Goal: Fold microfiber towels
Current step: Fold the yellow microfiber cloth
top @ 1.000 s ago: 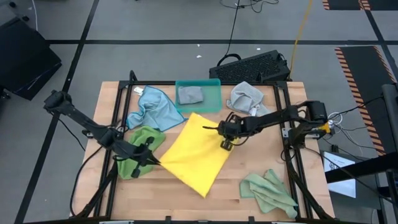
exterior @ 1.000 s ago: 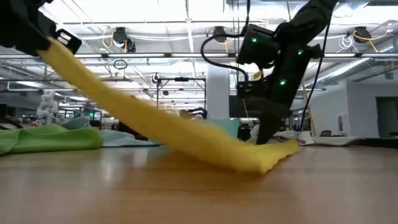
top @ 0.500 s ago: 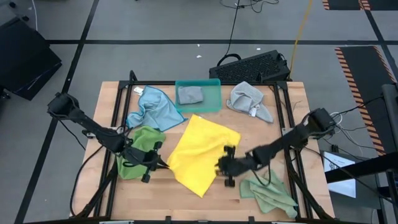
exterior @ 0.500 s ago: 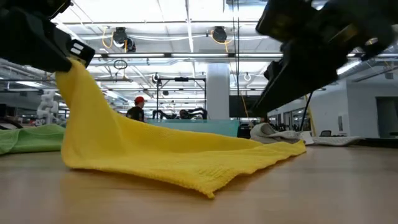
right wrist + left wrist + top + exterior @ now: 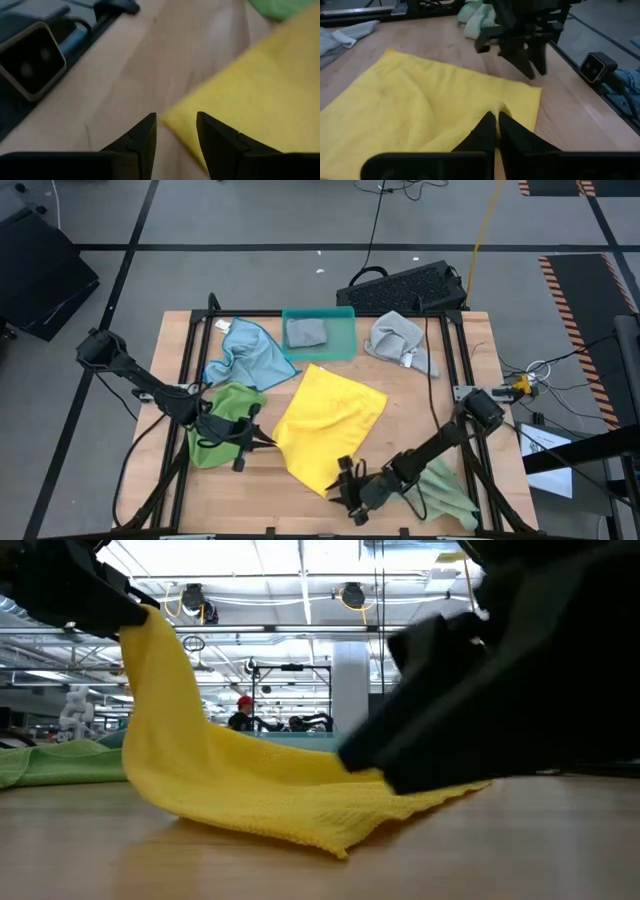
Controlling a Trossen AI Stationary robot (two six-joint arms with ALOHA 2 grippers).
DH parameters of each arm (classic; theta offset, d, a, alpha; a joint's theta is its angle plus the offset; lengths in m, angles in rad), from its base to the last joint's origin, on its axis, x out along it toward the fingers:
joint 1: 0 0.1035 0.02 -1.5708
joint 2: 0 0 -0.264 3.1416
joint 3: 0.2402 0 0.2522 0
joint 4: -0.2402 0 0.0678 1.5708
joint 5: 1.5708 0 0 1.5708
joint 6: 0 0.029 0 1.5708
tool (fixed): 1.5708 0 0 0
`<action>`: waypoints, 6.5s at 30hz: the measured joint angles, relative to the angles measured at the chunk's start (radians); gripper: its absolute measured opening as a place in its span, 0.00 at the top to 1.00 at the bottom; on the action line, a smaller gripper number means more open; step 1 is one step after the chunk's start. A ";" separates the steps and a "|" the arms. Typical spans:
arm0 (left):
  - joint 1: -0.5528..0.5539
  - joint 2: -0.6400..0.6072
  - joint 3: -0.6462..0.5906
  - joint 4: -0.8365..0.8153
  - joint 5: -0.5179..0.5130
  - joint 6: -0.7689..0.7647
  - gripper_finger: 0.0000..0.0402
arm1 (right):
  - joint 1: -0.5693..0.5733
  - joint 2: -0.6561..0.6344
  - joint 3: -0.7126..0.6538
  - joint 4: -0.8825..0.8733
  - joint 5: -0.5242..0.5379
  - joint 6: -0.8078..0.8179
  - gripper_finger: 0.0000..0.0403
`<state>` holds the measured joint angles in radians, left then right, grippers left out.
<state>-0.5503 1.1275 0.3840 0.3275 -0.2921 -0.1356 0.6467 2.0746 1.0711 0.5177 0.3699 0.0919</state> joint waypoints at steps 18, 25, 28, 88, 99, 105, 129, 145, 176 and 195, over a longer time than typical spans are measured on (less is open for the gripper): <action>0.000 0.000 0.000 0.038 0.000 -0.003 0.97 | 0.002 0.079 0.080 -0.058 0.052 0.049 0.52; 0.000 0.000 0.000 0.037 0.000 0.003 0.99 | -0.010 0.081 0.083 -0.110 0.021 0.073 0.64; 0.000 0.000 0.000 0.037 0.000 0.002 0.97 | -0.013 0.080 0.083 -0.125 -0.006 0.075 0.70; 0.124 0.000 0.001 -0.216 -0.094 0.018 0.98 | -0.317 -0.566 -0.412 -0.476 0.076 0.440 0.98; 0.293 0.000 0.001 -0.249 -0.121 0.059 0.99 | -0.403 -0.566 -0.413 -0.478 0.072 0.418 0.98; 0.375 0.000 0.001 -0.257 -0.111 0.064 0.96 | -0.424 -0.566 -0.413 -0.484 0.070 0.447 0.98; 0.502 0.291 0.000 -0.091 -0.075 0.079 0.96 | -0.477 -0.566 -0.413 -0.497 0.021 0.495 0.96; 0.544 0.291 0.000 -0.090 -0.232 -0.010 0.63 | -0.476 -0.565 -0.413 -0.499 0.089 0.576 0.63; 0.591 0.439 0.001 0.059 -0.129 0.089 0.97 | -0.459 -0.339 -0.413 -0.181 0.174 0.386 0.99; 0.654 0.492 -0.001 0.182 -0.093 0.142 0.99 | -0.462 -0.386 -0.413 -0.377 0.233 0.429 0.99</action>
<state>0.1033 1.6192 0.3829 0.5100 -0.3850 0.0068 0.1848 1.6887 0.6579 0.1406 0.6025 0.5205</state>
